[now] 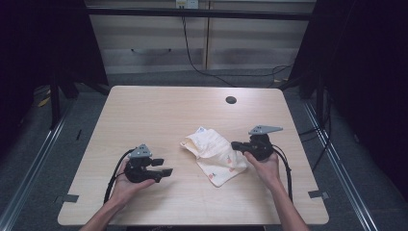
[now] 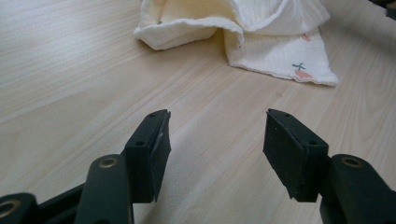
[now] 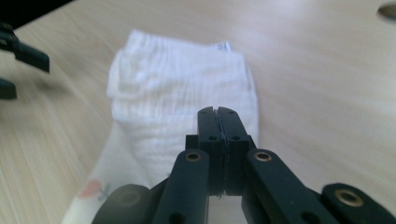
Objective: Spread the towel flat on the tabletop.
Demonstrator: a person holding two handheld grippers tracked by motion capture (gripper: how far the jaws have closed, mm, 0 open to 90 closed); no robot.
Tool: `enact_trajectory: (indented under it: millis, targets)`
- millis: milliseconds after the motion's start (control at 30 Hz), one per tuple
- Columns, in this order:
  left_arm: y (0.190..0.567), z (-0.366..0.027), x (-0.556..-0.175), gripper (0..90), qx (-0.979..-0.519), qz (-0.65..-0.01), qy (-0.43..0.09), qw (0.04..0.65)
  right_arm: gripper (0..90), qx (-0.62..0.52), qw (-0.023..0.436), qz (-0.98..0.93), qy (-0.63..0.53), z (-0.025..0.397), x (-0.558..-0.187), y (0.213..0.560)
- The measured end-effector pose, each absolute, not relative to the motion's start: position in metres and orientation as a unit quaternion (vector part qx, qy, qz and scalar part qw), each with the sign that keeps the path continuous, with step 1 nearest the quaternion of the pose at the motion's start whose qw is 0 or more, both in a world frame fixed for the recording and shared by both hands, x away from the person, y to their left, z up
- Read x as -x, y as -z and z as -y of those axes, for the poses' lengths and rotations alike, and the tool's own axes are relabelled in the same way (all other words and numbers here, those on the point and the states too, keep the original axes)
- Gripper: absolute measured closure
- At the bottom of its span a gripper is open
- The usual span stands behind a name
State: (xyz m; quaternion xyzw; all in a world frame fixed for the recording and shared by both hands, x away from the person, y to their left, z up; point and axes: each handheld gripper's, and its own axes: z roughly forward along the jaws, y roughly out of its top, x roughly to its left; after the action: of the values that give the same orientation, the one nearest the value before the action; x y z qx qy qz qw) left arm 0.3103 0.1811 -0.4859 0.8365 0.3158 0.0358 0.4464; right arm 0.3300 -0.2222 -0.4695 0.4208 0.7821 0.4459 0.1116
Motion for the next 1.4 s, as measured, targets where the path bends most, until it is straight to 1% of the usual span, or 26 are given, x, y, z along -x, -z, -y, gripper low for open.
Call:
enact_trajectory:
  millis: [100, 267, 367, 633, 733, 800, 1033, 1100, 1133, 1167, 1200, 1400]
  targets:
    - [0.486, -0.18, -0.31, 40.4, -0.837, -0.316, -0.035, 0.445, 89.2, -0.425, 0.099, -0.794, -0.424, 0.223, -0.326, 0.487]
    - [0.486, -0.178, -0.309, 41.5, -0.839, -0.313, -0.033, 0.444, 89.1, -0.414, 0.088, -0.822, -0.38, 0.212, -0.322, 0.503]
    - [0.487, -0.171, -0.309, 42.7, -0.838, -0.311, -0.03, 0.448, 89.2, -0.422, 0.078, -0.816, -0.388, 0.211, -0.32, 0.504]
    - [0.488, -0.146, -0.294, 46.4, -0.853, -0.27, -0.007, 0.447, 89.2, -0.396, 0.063, -0.831, -0.386, 0.196, -0.302, 0.503]
    - [0.49, -0.135, -0.288, 50.1, -0.86, -0.253, -0.001, 0.444, 89.2, -0.391, 0.056, -0.831, -0.391, 0.19, -0.296, 0.503]
    - [0.491, -0.131, -0.286, 54.7, -0.864, -0.239, 0.007, 0.444, 89.1, -0.384, 0.049, -0.835, -0.391, 0.185, -0.292, 0.503]
    - [0.497, -0.13, -0.285, 54.1, -0.865, -0.242, 0.017, 0.439, 89.1, -0.358, 0.029, -0.844, -0.398, 0.16, -0.286, 0.503]
    - [0.499, -0.129, -0.284, 54.4, -0.871, -0.234, 0.014, 0.433, 89.1, -0.353, 0.024, -0.846, -0.398, 0.154, -0.285, 0.503]
    - [0.499, -0.129, -0.283, 56.5, -0.872, -0.23, 0.016, 0.432, 89.1, -0.347, 0.023, -0.849, -0.398, 0.15, -0.284, 0.503]
    - [0.5, -0.128, -0.282, 62.1, -0.875, -0.222, 0.014, 0.43, 89.1, -0.344, 0.021, -0.85, -0.399, 0.148, -0.284, 0.503]
    - [0.501, -0.126, -0.282, 65.9, -0.88, -0.222, 0.008, 0.419, 89.1, -0.339, 0.022, -0.853, -0.396, 0.145, -0.283, 0.502]
    - [0.503, -0.128, -0.283, 80.3, -0.886, -0.214, -0.01, 0.411, 89.1, -0.337, 0.032, -0.842, -0.42, 0.149, -0.283, 0.495]
